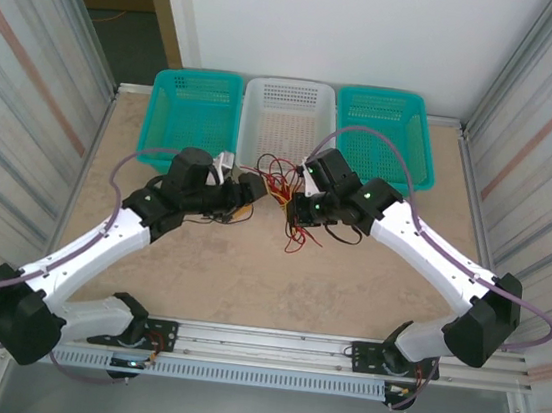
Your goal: Untangle the cables
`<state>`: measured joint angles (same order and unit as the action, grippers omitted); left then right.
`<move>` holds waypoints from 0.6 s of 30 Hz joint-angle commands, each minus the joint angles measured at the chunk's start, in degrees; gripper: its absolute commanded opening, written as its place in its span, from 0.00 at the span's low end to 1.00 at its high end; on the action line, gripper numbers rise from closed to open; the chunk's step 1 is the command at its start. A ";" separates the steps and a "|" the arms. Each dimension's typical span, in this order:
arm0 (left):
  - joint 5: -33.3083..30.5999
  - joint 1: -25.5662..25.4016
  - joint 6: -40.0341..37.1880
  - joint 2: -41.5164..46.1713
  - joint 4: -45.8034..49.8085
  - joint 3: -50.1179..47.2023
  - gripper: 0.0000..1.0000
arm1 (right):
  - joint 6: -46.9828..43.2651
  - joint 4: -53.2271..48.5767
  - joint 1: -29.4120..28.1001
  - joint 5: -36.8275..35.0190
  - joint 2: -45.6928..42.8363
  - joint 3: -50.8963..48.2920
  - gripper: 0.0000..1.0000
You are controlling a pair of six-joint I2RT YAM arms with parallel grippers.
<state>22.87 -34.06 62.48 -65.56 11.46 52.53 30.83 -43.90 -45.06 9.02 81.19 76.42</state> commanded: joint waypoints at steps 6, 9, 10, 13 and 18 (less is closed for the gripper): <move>3.85 -0.04 7.39 -4.54 -12.75 -2.13 0.76 | -0.77 2.79 -2.56 1.96 1.72 2.76 0.00; 3.41 -0.02 7.30 -5.24 -11.91 -2.37 0.66 | -0.86 3.94 -4.13 2.07 2.05 3.16 0.00; 3.32 -0.02 7.04 -5.56 -11.46 -2.18 0.62 | -0.86 4.07 -4.43 1.98 2.23 3.42 0.00; 3.14 0.05 6.63 -6.33 -9.35 -1.71 0.51 | -0.95 4.18 -5.38 1.81 2.78 4.21 0.00; 3.19 0.05 6.19 -7.00 -9.70 -2.02 0.41 | -0.44 4.17 -5.64 1.00 2.92 4.85 0.00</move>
<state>25.47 -33.93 69.21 -71.26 1.48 50.85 31.03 -43.42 -49.50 8.51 84.25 78.02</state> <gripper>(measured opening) 0.411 0.064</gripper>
